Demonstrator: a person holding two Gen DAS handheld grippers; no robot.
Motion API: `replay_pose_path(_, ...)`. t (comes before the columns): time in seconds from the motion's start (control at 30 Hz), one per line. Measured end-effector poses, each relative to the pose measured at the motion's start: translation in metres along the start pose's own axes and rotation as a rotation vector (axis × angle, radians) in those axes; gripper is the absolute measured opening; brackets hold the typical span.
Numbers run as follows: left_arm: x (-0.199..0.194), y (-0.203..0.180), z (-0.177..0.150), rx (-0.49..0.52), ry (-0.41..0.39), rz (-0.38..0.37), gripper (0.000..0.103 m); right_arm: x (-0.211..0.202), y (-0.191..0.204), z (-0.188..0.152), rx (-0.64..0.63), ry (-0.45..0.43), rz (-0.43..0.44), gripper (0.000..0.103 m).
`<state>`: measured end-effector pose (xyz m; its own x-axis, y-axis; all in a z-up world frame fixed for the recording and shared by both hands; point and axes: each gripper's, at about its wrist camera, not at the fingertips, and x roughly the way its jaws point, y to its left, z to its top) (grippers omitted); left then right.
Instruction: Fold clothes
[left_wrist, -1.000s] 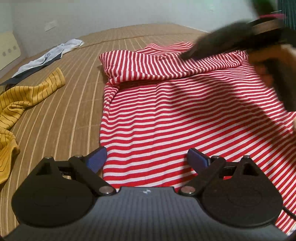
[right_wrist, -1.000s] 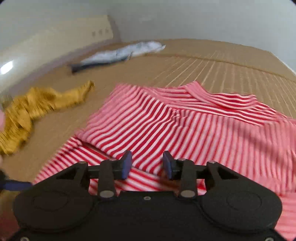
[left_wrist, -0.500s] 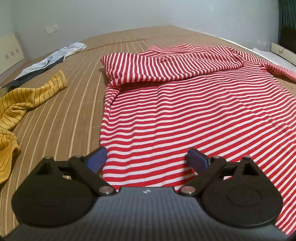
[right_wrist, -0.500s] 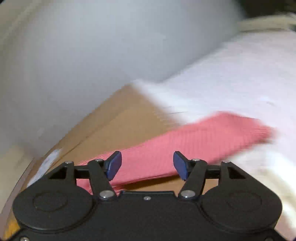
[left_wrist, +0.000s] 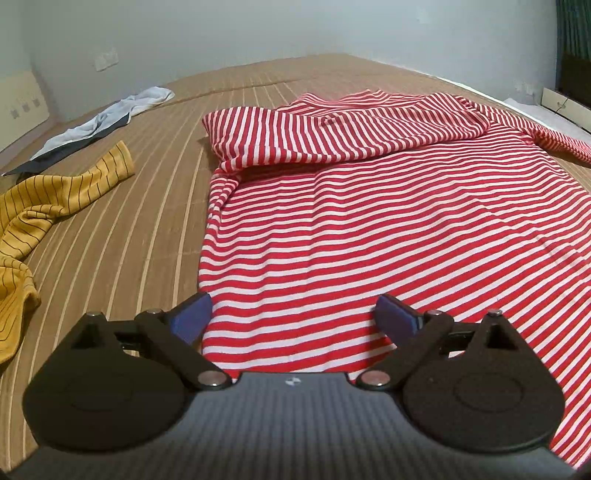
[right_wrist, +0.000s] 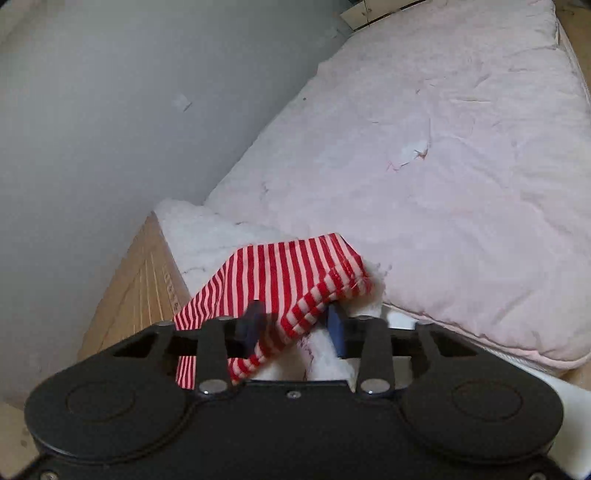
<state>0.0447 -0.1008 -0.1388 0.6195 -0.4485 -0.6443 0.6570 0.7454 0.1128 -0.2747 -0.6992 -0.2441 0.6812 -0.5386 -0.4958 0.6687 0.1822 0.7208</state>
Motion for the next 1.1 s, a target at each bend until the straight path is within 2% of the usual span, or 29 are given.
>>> replay_pose_path(0.03,0.000,0.000,0.000,0.000,-0.001,0.000,0.098,0.000,0.000,0.000,-0.008,-0.016,0.010,0.008)
replay_pose_path(0.13,0.000,0.000,0.000,0.001,-0.003,0.000,0.098,-0.010,0.013,-0.003,-0.062,-0.083,0.053,0.008)
replay_pose_path(0.23,-0.001,0.000,-0.001,0.005,-0.007,0.001,0.098,-0.027,0.044,-0.004,-0.171,-0.122,0.120,0.008)
replay_pose_path(0.37,-0.001,0.000,0.000,0.010,-0.006,0.004,0.098,-0.044,0.103,-0.012,-0.287,-0.088,0.286,0.008)
replay_pose_path(0.5,-0.002,0.000,0.001,0.013,-0.003,0.002,0.098,-0.047,0.176,-0.039,-0.420,-0.010,0.458,0.008)
replay_pose_path(0.57,-0.002,0.000,0.002,0.014,0.000,0.000,0.098,-0.047,0.213,-0.058,-0.484,0.025,0.526,0.008)
replay_pose_path(0.63,-0.002,0.000,0.002,0.016,0.002,-0.004,0.098,-0.041,0.247,-0.080,-0.546,0.058,0.559,0.008)
replay_pose_path(0.8,-0.001,0.001,0.004,0.016,0.012,-0.015,0.098,-0.011,0.323,-0.146,-0.693,0.143,0.578,0.008)
replay_pose_path(0.97,-0.002,0.002,0.005,0.022,0.023,-0.023,0.098,0.020,0.372,-0.233,-0.808,0.251,0.620,0.008)
replay_pose_path(1.1,-0.003,0.000,0.005,0.030,0.024,-0.031,0.098,0.014,0.403,-0.292,-0.859,0.311,0.690,0.008)
